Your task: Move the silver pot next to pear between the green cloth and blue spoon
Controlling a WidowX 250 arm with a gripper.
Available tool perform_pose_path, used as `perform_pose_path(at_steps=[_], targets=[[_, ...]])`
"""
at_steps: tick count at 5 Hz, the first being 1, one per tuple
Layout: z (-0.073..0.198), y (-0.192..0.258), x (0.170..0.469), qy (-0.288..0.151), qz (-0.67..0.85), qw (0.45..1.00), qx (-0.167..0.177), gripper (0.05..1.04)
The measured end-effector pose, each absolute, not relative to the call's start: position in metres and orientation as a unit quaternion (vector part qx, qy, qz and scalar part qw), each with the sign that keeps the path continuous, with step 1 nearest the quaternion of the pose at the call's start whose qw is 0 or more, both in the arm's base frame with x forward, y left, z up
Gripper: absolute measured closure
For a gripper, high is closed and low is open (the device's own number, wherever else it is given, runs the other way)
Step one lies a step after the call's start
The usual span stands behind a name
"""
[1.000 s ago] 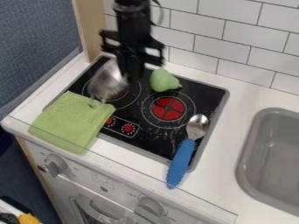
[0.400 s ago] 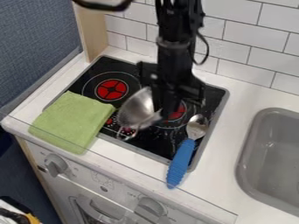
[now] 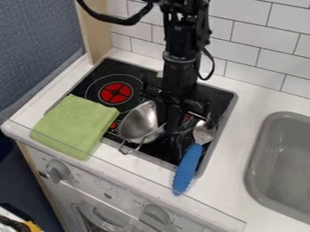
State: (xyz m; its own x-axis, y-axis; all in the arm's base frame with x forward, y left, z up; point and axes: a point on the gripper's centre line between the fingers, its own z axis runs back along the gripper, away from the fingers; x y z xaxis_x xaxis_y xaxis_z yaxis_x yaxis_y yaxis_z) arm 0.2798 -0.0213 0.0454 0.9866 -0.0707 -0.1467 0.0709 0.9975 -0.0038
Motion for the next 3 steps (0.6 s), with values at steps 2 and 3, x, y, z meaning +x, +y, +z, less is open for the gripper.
perform_pose_path(at_steps=[2,3], targets=[[0.0396,-0.0293,0.2703,0.087,-0.056,0.995,-0.014,0.812],[0.0397,-0.0299,0.2698,0.088,-0.056,0.994,-0.014,0.531]])
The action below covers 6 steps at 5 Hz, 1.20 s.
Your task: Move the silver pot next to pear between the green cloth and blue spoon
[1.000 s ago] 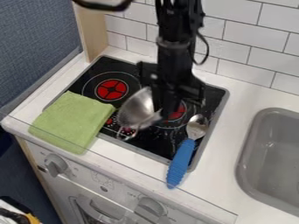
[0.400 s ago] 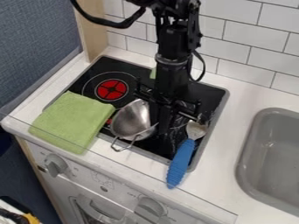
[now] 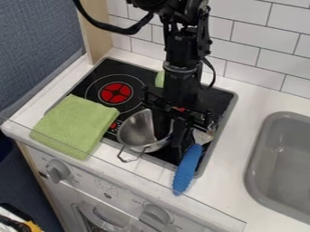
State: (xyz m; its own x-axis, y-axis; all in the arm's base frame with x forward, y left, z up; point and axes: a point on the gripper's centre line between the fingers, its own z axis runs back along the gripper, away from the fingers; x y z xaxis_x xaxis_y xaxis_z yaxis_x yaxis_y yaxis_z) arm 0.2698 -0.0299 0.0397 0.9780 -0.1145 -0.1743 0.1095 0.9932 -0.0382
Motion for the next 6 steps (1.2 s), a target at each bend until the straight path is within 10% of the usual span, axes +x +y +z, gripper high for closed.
perform_pose_path(at_steps=[2,6], targets=[[0.039,-0.032,0.272,0.081,-0.064,0.994,-0.021,0.072],[0.063,-0.031,0.277,-0.011,-0.037,0.999,-0.018,0.081]])
